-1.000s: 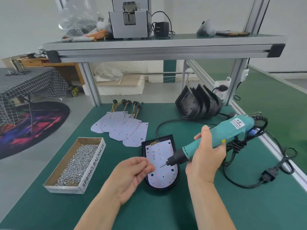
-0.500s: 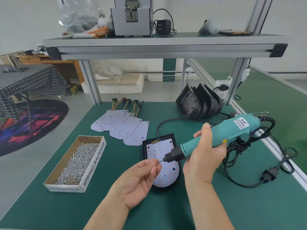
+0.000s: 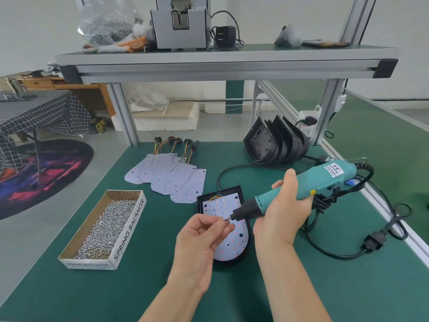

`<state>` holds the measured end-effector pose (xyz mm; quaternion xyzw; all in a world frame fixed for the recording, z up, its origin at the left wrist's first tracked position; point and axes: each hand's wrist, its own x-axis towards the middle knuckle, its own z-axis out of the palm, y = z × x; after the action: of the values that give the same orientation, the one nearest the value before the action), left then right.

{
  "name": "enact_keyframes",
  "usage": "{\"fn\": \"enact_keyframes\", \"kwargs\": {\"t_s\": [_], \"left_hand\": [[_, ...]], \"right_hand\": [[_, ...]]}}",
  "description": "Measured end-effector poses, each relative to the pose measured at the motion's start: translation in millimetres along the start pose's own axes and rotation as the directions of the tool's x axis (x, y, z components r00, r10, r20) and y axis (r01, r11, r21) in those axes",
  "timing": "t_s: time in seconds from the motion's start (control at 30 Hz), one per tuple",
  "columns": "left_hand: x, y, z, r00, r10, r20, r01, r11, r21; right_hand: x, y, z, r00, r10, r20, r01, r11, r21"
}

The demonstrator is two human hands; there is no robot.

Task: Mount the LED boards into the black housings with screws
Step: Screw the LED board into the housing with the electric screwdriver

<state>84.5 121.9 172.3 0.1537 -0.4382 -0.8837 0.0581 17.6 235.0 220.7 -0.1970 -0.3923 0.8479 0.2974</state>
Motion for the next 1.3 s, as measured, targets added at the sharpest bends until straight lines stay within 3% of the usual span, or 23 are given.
{"fn": "enact_keyframes", "kwargs": {"t_s": [0.1, 0.23, 0.33, 0.43, 0.53, 0.63, 0.8, 0.9, 1.3], "left_hand": [[0.4, -1.7, 2.0, 0.999, 0.052, 0.012, -0.053, 0.995, 0.079], [4.4, -0.7, -6.4, 0.996, -0.006, 0.088, -0.004, 0.993, 0.121], [21.1, 10.8, -23.2, 0.997, 0.037, -0.063, -0.014, 0.946, 0.324], [52.2, 23.2, -46.2, 0.958, 0.101, -0.269, 0.112, 0.731, 0.673], [68.7, 25.2, -43.0, 0.978, 0.004, -0.207, 0.181, 0.471, 0.863], [81.6, 15.1, -30.7, 0.987, -0.055, -0.153, 0.162, 0.359, 0.919], [89.4, 9.2, -19.9, 0.967, -0.206, -0.15, 0.233, 0.475, 0.848], [87.4, 8.6, -16.1, 0.967, -0.209, -0.145, 0.235, 0.523, 0.819], [84.5, 6.1, -12.5, 0.963, -0.243, -0.12, 0.242, 0.571, 0.785]], "right_hand": [[0.2, 3.2, -2.9, 1.0, 0.027, -0.013, -0.027, 1.0, 0.0], [2.7, 1.0, -3.9, 1.0, -0.023, 0.01, 0.024, 1.0, -0.017], [9.0, -2.4, -5.2, 0.996, -0.08, 0.031, 0.081, 0.996, -0.036], [11.1, 1.6, -9.0, 0.987, -0.142, 0.073, 0.148, 0.985, -0.086], [7.1, 10.1, -12.1, 0.964, -0.22, 0.152, 0.243, 0.959, -0.149], [1.9, 19.5, -15.5, 0.92, -0.298, 0.254, 0.351, 0.915, -0.2], [0.2, 29.0, -22.4, 0.823, -0.391, 0.412, 0.514, 0.821, -0.248], [0.3, 31.3, -24.1, 0.79, -0.418, 0.448, 0.562, 0.785, -0.261], [-0.4, 35.4, -22.3, 0.783, -0.389, 0.485, 0.559, 0.783, -0.274]]}}
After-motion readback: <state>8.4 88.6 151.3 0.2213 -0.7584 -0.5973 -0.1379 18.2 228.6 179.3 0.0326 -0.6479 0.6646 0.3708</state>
